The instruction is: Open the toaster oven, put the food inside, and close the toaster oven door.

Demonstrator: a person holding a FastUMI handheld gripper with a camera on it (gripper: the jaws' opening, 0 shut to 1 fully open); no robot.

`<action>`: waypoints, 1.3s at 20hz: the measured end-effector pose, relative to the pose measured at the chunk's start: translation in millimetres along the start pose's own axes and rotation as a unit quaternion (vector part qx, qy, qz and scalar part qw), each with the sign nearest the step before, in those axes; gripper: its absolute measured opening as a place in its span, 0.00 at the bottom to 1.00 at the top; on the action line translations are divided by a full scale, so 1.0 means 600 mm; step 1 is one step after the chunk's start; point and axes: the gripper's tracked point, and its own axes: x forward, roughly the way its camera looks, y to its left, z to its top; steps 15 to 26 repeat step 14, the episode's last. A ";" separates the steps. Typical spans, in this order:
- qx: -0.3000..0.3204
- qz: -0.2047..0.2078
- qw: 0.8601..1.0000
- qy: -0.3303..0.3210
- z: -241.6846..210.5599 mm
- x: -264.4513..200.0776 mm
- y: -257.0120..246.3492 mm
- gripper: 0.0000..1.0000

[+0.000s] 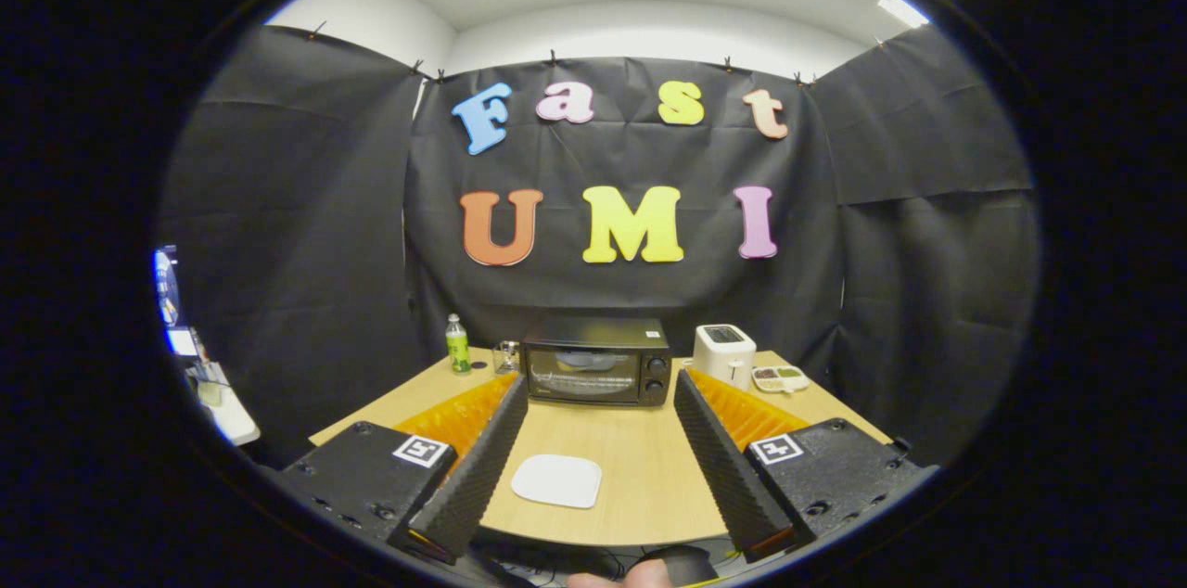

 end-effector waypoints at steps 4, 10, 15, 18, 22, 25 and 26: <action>-0.011 -0.009 1.000 -0.008 0.007 -0.009 0.001 1.00; -0.017 -0.009 1.000 0.002 -0.005 -0.011 0.005 1.00; -0.021 -0.014 1.000 0.002 -0.004 -0.015 0.006 1.00; -0.021 -0.014 1.000 0.002 -0.004 -0.015 0.006 1.00; -0.021 -0.014 1.000 0.002 -0.004 -0.015 0.006 1.00; -0.021 -0.014 1.000 0.002 -0.004 -0.015 0.006 1.00; -0.021 -0.014 1.000 0.002 -0.004 -0.015 0.006 1.00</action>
